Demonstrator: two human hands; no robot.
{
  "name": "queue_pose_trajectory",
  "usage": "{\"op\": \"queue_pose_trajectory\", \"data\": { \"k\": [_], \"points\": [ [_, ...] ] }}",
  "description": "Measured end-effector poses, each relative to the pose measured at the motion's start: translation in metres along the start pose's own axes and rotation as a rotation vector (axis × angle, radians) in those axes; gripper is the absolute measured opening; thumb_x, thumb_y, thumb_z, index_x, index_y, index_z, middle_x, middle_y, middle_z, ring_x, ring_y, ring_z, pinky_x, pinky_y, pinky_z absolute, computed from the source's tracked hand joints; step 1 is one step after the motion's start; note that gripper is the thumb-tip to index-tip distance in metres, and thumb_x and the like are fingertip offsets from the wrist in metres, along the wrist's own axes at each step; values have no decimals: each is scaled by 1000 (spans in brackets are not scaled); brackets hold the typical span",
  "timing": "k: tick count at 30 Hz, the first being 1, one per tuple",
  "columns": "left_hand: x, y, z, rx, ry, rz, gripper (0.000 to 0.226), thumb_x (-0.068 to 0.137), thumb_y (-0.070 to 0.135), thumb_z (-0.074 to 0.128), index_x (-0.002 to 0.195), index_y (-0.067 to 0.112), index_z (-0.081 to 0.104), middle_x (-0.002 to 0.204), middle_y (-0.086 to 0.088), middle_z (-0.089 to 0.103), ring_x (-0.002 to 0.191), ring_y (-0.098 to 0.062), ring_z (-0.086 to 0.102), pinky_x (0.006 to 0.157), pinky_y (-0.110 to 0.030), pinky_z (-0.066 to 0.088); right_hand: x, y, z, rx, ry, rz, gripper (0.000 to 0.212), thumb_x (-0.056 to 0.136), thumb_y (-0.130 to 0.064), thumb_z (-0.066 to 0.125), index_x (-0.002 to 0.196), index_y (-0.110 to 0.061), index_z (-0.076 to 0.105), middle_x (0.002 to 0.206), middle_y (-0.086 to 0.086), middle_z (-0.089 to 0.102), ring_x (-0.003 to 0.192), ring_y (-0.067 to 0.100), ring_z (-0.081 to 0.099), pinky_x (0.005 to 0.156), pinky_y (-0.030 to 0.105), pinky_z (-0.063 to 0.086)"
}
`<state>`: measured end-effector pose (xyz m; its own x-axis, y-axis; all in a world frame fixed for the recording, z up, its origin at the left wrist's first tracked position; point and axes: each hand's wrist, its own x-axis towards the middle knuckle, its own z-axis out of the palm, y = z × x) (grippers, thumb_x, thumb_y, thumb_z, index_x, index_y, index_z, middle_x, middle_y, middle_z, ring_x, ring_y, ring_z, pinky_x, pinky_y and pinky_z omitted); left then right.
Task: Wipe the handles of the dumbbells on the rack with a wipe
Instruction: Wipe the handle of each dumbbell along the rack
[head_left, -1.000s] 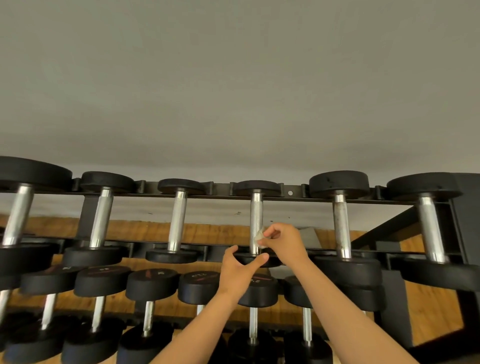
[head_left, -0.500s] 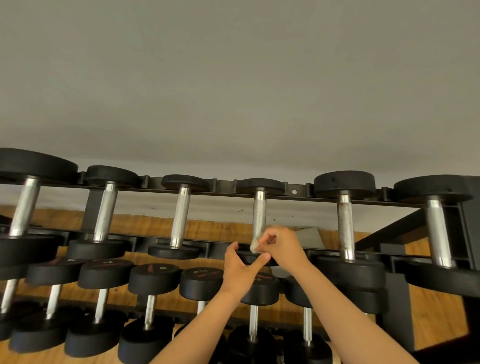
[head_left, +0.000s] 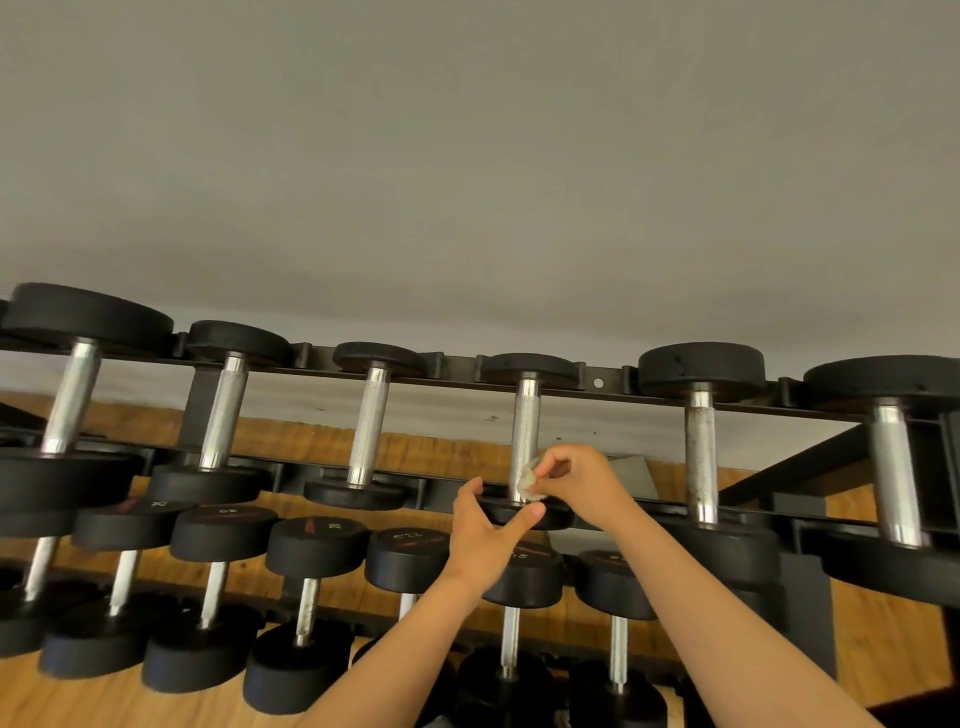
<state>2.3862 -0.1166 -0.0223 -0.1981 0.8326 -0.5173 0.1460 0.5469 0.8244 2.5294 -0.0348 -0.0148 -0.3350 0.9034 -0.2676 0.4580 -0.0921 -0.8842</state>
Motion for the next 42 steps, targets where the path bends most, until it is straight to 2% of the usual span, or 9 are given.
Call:
{"op": "queue_pose_trajectory", "data": {
  "k": [4,15,19,22,24,27,31,37,42],
  "points": [
    [0,-1,0,-2,5,1,95,77,42,78,149,16,21,152,-2,29,137,-16,31,109,-27,31,-7,11,9,107,69,70,10,79,-6,75,84,-6,66,90,2,71,88,13,67,81,22,51],
    [1,-2,0,30,14,8,90,79,41,76,148,15,24,149,-1,31,136,-15,32,105,-22,30,-2,4,-2,86,-161,181,16,85,-13,71,97,-16,62,87,-5,69,82,4,64,69,13,44],
    [1,-3,0,21,9,6,89,79,41,76,147,16,25,147,0,32,133,-13,33,108,-25,32,4,5,-4,29,-250,175,7,87,-17,69,90,-16,63,82,-3,66,79,10,62,74,24,47],
    [0,-2,1,14,6,12,87,80,40,76,146,16,25,143,2,33,127,-9,33,105,-22,32,8,4,-5,18,-292,190,14,86,-19,70,95,-9,65,91,5,69,89,19,64,85,31,50],
    [0,-3,1,10,7,11,86,80,39,76,145,16,26,141,3,33,126,-8,34,104,-21,33,8,2,-3,72,-310,221,15,85,-20,71,99,-16,65,95,-1,70,93,14,65,86,27,50],
    [2,-4,0,-2,8,0,89,77,42,79,145,18,27,142,-1,38,129,-15,41,111,-31,38,8,0,6,117,-276,254,36,81,-26,76,114,-18,62,103,-5,68,97,9,64,84,23,50],
    [3,-5,0,2,1,-4,88,75,44,79,143,19,29,140,-3,40,128,-18,44,110,-37,41,4,0,5,70,-196,207,22,80,-25,76,97,-14,66,86,-6,67,81,5,62,69,16,46],
    [4,-8,2,-19,24,14,84,77,41,79,142,19,31,139,1,39,128,-15,42,110,-34,40,3,8,2,105,-149,212,30,79,-26,77,98,-3,70,96,13,70,93,25,65,86,36,51],
    [6,-10,2,-13,18,10,85,75,43,80,141,19,33,136,-2,43,124,-15,47,108,-35,43,7,3,12,53,-180,231,32,76,-32,79,97,-10,70,90,4,70,85,15,65,75,26,51]
  ]
}}
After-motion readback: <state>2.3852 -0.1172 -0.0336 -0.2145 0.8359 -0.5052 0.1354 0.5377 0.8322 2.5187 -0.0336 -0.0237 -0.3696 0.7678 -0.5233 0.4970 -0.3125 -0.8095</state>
